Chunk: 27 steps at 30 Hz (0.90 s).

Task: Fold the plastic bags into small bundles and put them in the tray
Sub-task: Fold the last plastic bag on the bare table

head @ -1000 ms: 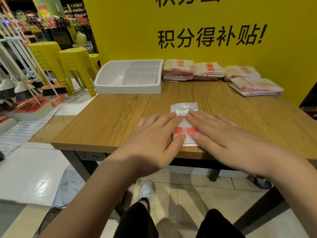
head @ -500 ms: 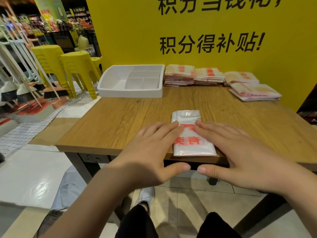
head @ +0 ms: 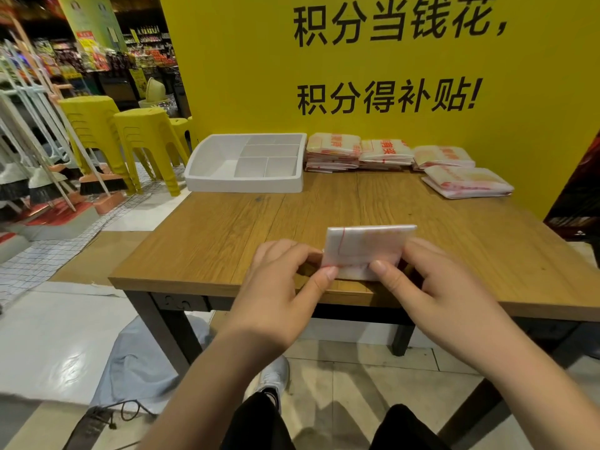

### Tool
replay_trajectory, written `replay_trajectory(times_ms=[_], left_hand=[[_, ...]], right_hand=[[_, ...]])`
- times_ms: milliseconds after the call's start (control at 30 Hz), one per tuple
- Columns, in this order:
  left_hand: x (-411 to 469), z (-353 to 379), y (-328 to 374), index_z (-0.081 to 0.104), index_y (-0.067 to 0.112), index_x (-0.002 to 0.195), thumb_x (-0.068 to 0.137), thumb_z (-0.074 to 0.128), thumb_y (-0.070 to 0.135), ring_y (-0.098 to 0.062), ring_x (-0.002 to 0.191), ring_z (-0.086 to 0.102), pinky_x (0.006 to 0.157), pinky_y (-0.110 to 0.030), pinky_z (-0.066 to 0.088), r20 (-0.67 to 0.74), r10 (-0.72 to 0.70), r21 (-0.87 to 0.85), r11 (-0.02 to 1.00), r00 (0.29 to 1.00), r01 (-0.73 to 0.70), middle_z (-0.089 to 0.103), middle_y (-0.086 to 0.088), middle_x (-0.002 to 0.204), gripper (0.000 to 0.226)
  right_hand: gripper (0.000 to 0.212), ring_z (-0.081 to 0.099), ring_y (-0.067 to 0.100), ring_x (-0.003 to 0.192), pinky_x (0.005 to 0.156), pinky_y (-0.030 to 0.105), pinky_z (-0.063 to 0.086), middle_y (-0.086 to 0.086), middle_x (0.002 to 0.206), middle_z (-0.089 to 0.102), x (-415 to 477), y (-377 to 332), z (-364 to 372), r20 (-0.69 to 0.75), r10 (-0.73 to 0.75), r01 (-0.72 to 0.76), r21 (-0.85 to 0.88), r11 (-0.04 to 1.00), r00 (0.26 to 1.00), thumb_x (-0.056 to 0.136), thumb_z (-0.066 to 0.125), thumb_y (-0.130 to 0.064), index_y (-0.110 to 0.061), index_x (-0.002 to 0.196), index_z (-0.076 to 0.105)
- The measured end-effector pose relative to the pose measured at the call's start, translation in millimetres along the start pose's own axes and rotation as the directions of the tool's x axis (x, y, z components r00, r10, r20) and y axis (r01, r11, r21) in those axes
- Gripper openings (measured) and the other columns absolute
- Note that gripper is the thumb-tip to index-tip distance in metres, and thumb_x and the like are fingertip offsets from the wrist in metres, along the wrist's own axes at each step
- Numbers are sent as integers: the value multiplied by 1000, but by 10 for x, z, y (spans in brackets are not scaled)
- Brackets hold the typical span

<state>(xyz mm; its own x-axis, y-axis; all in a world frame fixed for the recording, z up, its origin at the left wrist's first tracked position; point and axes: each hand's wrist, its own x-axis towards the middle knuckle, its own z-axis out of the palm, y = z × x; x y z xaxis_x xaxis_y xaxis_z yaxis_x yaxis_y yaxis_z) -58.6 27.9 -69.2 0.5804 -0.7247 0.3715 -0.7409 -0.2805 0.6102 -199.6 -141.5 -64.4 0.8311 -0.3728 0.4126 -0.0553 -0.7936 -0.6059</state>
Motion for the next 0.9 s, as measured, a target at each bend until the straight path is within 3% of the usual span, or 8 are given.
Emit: replay_trajectory(times_ms=[133,267,333,433,533,600,700,900], left_hand=[[20,48,71,61,36,104,96,51,51,4,99,45,84,-23,40,-54,-116,-90,990,992,111,55,24,94,19],[63,144,137,53,40,117,95,54,51,1,94,47,83,-31,45,-173,-180,-111,980,968,163,58,14,81,25],[82,182,147,48,41,126,96,55,47,-2,98,45,89,-36,47,-196,-169,-56,985,966,161,57,12,80,31],[109,208,128,49,42,132,98,52,41,-9,110,38,96,-40,45,-192,-86,96,990,978,106,54,14,99,34],[133,193,83,58,35,131,101,45,36,-10,140,20,114,-40,30,-92,-6,219,975,996,27,42,11,144,32],[152,158,65,56,31,130,104,40,34,-5,148,6,119,-36,19,0,25,235,972,1000,-25,28,15,158,31],[235,96,41,49,29,128,106,32,35,1,149,2,119,-32,15,119,58,234,968,991,-85,28,18,159,28],[388,-37,-57,39,26,140,104,37,41,-2,141,22,116,-26,20,304,75,254,954,950,-157,33,11,156,39]], right_hand=[[23,55,-4,83,60,13,39,-18,87,63,98,-30,60,-25,102,-102,5,995,994,96,47,-51,-37,111,58],[63,59,3,69,55,24,46,-13,80,63,185,-24,146,-73,174,-181,-106,978,982,96,54,-50,-36,151,26],[70,59,6,65,57,36,51,-12,78,63,205,-66,165,-67,163,-172,-187,967,984,98,52,-48,-40,156,14],[47,58,11,83,69,36,49,-12,95,61,223,-97,178,-43,118,-126,-331,935,992,101,45,-44,-40,147,41],[42,52,18,95,70,35,46,-4,100,52,229,-83,181,-39,127,-132,-393,910,991,100,42,-45,-36,139,56],[42,47,20,118,88,37,47,0,131,50,246,-53,162,-2,125,-114,-415,903,992,101,41,-44,-34,137,58],[41,24,14,147,115,39,26,-8,164,22,329,-15,109,139,72,-9,-410,912,988,102,35,-39,-29,137,54],[60,5,-3,150,123,28,6,-19,164,12,424,93,19,387,84,54,-334,941,918,100,19,-58,-37,156,23]])
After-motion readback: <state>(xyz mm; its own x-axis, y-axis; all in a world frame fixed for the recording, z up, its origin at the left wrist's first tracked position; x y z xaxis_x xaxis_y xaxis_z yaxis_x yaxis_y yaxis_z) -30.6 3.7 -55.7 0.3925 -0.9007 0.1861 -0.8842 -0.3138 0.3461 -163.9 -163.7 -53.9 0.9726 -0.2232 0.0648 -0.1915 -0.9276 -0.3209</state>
